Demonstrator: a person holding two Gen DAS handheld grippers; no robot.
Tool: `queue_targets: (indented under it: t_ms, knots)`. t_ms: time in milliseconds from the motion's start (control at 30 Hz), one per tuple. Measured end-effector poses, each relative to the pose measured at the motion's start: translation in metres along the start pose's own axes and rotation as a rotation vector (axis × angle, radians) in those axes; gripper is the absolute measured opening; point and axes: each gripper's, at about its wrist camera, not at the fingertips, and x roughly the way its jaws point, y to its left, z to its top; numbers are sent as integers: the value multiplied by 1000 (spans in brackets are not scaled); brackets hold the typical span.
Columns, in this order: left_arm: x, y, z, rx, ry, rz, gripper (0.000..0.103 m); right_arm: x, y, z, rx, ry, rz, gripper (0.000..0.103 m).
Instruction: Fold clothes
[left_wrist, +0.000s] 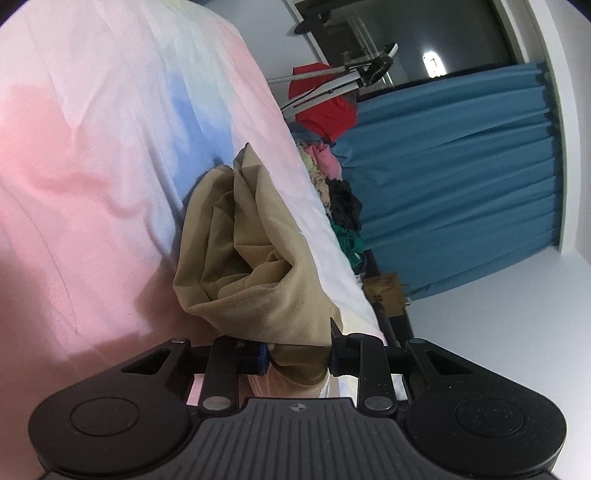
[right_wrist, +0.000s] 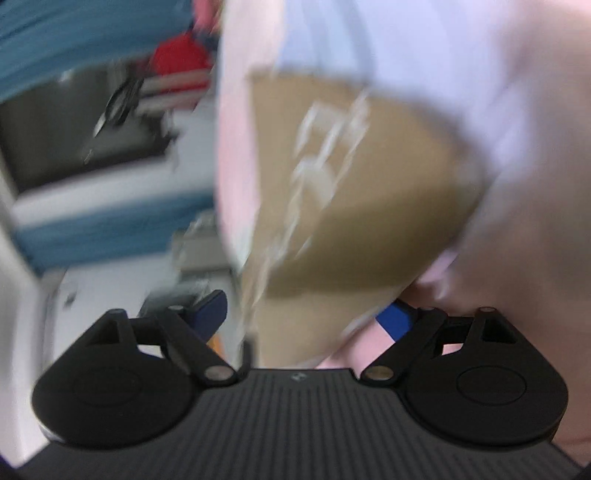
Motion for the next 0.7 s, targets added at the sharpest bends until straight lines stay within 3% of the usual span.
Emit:
queue_targets:
  t_ms: [33,133,167,267,433,700]
  knots:
    - [-1,1,-1,-6,1,-2,29,-3,-3,1,7,-51,-21,85]
    - [-2,1,1,-16,3,-11,29,-7,-7,4,45,-96,-21,71]
    - [-1,1,3,-19,3,-15,29,-8,-6,4,36,-103,-28,52]
    - [1,-5,10,-8,22,-26,29,-12,6,0,-41,-125,-57,28]
    - [-1,-40,11,-28,90,-69,29,-40,34,-11,-96,-178,17,24]
    - [11,-135,-22,-25,288,-43,28,-156,65,-8,-162,-280,77,23]
